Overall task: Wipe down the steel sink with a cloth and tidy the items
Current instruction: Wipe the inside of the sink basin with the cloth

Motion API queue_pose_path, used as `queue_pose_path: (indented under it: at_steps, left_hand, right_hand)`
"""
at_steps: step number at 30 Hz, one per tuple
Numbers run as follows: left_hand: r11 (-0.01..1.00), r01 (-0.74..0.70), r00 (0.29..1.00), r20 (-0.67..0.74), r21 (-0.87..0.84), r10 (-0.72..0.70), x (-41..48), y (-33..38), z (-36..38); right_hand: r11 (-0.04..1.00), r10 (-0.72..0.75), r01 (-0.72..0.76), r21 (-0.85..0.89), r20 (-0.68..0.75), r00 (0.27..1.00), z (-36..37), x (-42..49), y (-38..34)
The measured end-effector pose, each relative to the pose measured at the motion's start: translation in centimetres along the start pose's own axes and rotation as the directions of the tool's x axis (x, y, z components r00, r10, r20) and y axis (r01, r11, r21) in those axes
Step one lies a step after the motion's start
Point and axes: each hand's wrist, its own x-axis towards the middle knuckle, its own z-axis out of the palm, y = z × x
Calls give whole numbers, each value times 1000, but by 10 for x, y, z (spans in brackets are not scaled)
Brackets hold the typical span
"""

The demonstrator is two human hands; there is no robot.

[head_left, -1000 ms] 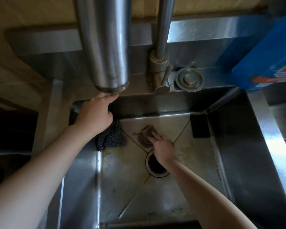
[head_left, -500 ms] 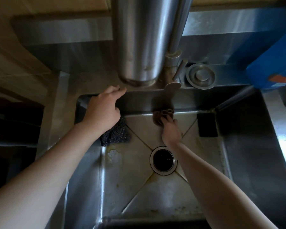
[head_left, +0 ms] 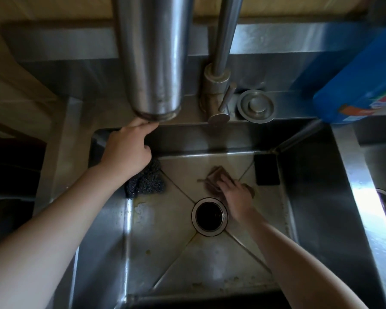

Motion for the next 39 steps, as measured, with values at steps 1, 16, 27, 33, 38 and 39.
queue_pose_path:
  at_steps: [1, 16, 27, 33, 38, 39]
  left_hand:
    - [1000, 2, 1000, -2, 2, -2, 0, 1, 0]
    - [999, 12, 999, 35, 32, -13, 0, 3, -4]
    - [999, 26, 996, 85, 40, -29, -1, 7, -7]
    - [999, 20, 997, 77, 37, -23, 0, 4, -6]
    - [999, 8, 998, 64, 44, -11, 1, 2, -6]
    - [999, 9, 998, 68, 44, -12, 1, 2, -6]
  right_hand:
    - [999, 32, -33, -18, -12, 999, -5, 4, 8]
    - [952, -302, 299, 67, 56, 952, 4, -2, -64]
    - [889, -453, 426, 168, 195, 870, 10, 0, -147]
    - [914, -316, 270, 304, 114, 942, 9, 33, -184]
    - [910, -412, 389, 143, 213, 886, 18, 24, -216]
    - [890, -455, 438, 126, 235, 859, 19, 15, -215]
